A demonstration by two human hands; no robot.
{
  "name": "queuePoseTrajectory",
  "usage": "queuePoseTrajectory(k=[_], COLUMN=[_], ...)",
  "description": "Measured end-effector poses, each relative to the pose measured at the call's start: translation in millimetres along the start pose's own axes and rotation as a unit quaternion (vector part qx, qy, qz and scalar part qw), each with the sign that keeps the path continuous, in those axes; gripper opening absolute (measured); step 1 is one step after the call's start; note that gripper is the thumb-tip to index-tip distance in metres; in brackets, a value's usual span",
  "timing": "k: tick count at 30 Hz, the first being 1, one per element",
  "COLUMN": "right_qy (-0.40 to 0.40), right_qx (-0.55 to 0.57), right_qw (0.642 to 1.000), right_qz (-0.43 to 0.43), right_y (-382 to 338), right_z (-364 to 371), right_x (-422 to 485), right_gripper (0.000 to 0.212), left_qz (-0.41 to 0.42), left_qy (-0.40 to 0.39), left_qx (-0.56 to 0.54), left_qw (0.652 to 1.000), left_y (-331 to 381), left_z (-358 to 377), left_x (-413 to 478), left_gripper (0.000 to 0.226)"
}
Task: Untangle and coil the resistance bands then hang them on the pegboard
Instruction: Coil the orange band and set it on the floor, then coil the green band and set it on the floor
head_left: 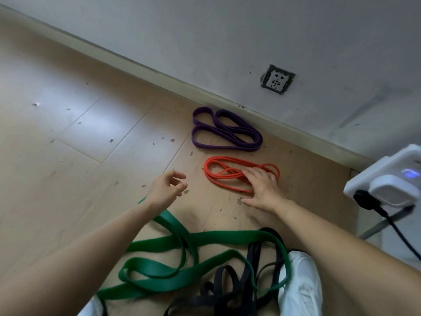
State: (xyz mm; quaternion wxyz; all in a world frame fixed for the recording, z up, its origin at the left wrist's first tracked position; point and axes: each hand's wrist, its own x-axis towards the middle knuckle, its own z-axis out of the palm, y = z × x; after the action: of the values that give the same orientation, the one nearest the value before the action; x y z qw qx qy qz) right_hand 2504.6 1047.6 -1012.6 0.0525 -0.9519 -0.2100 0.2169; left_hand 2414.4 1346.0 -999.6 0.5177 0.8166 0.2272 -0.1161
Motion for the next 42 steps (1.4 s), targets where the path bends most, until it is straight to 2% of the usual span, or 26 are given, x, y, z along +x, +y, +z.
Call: queuePoseTrajectory(k=[3,5,7,11,14,16,19,20,21,23,25,29,33,36,39,42], right_qy=[0.020,-0.004,-0.050,-0.156,-0.182,-0.172,-0.132,-0.130,-0.134,-0.153,-0.162,-0.166,-0.202,-0.216,-0.220,-0.212], right_qx=[0.058,0.125,0.132,0.073,-0.005,-0.017,-0.016,-0.009,0.000,0.013,0.013,-0.003,0.025,0.007,0.044,0.074], right_qw=[0.998,0.992,0.989,0.985,0.983,0.985,0.989,0.989,0.987,0.983,0.980,0.978,0.973,0.968,0.966,0.968], right_qz=[0.019,0.035,0.037,0.011,-0.009,-0.016,-0.058,-0.074,-0.086,-0.104,-0.116,-0.128,-0.113,-0.126,-0.131,-0.116], right_y=[-14,-22,-32,-53,-59,-61,-65,-68,-73,-84,-94,-113,-138,-147,-146,-144], right_z=[-1,0,5,25,40,46,58,61,65,69,72,72,68,53,28,-3], right_x=[-28,-45,-60,-78,-87,-92,-100,-102,-103,-106,-107,-110,-117,-126,-136,-146], right_gripper=[0.066,0.040,0.029,0.042,0.053,0.052,0.047,0.046,0.046,0.046,0.046,0.058,0.060,0.060,0.039,0.021], left_qz=[0.020,0.041,0.062,0.065,0.080,0.078,0.063,0.066,0.078,0.124,0.150,0.154,0.162,0.133,0.100,0.080], left_qy=[0.011,0.006,-0.007,-0.054,-0.074,-0.106,-0.145,-0.149,-0.150,-0.144,-0.138,-0.125,-0.138,-0.202,-0.270,-0.288], left_qx=[0.030,0.067,0.118,0.158,0.213,0.277,0.315,0.335,0.364,0.401,0.379,0.350,0.382,0.384,0.358,0.297], left_qw=[0.999,0.997,0.991,0.984,0.971,0.952,0.936,0.928,0.916,0.896,0.903,0.915,0.899,0.891,0.888,0.907], left_y=[-2,-6,-12,-39,-62,-78,-104,-113,-120,-125,-126,-114,-97,-77,-48,-14], left_z=[-17,-25,-29,-22,-2,13,30,33,35,34,29,15,0,-12,-26,-45], left_x=[-23,-39,-56,-91,-123,-143,-163,-166,-168,-171,-170,-165,-158,-156,-157,-163], left_gripper=[0.013,0.010,0.009,0.011,0.028,0.049,0.095,0.101,0.100,0.082,0.062,0.033,0.029,0.024,0.022,0.024])
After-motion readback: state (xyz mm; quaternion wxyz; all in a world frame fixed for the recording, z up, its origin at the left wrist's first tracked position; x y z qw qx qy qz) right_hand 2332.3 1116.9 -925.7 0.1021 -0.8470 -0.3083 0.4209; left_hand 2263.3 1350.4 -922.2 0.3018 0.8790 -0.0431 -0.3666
